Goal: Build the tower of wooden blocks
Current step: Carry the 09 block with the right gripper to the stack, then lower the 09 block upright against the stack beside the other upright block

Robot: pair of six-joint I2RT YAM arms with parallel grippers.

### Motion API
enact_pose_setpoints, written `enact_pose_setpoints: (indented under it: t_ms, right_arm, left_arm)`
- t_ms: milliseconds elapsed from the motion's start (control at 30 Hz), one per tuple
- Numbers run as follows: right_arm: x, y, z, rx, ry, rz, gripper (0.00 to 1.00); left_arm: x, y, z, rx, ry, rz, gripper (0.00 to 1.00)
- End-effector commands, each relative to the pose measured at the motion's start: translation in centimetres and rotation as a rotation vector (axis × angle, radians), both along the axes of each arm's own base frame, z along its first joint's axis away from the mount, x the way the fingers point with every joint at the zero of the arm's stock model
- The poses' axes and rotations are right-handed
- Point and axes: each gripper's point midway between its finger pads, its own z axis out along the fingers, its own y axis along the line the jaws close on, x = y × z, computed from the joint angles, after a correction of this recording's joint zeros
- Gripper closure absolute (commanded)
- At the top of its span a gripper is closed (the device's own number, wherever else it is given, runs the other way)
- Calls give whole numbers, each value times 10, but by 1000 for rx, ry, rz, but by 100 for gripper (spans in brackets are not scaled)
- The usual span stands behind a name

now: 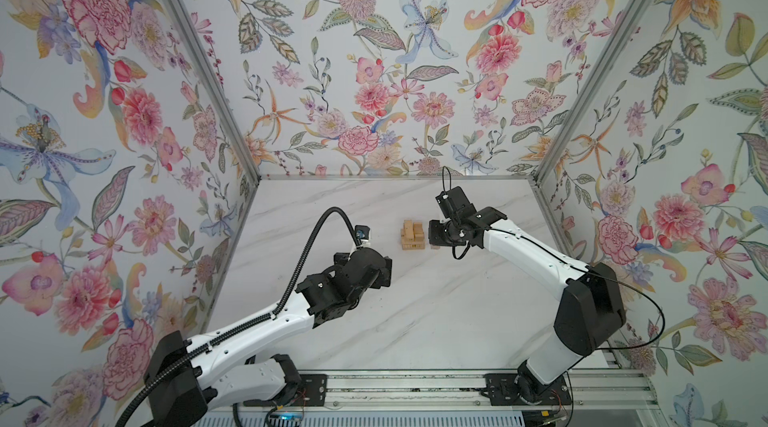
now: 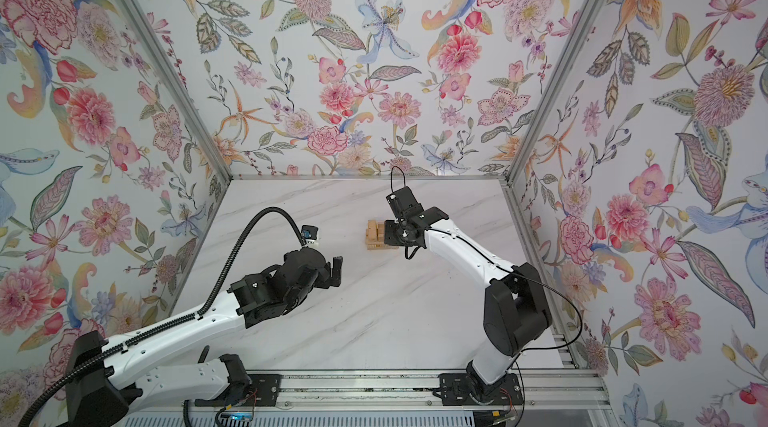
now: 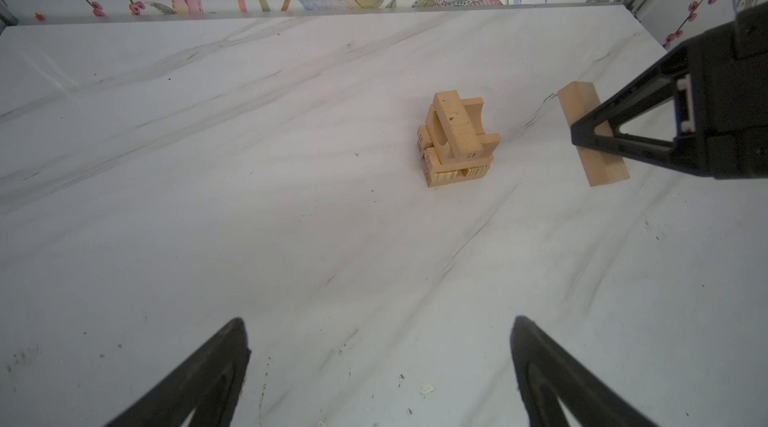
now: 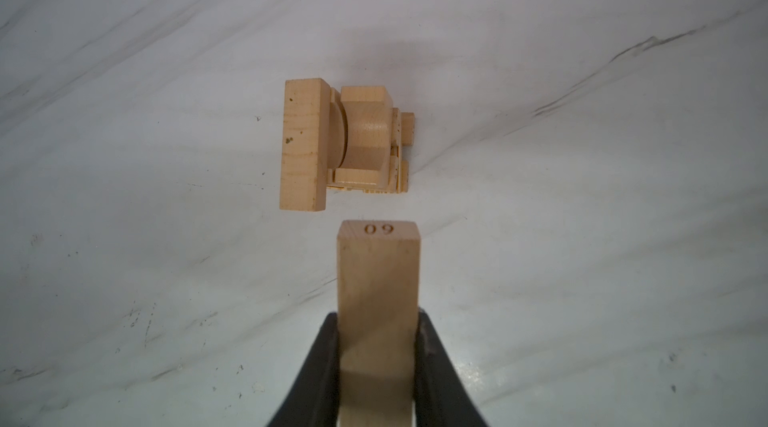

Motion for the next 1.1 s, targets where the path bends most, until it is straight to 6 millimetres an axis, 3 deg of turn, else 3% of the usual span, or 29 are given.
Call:
enact_pose_setpoints:
  t_ms: [0,467,1067]
  right_arm:
    - [8,6,-1,-6,14,43,77]
    - [40,18,-22,-24,62,86,76]
    - [60,29,-39,-26,97,104,76]
  left_arm:
    - [11,-6,9,15,-10,-27,1]
    - [27,-14,2,9,23,-39,1]
    - [38,-11,-6,17,44,-30,1]
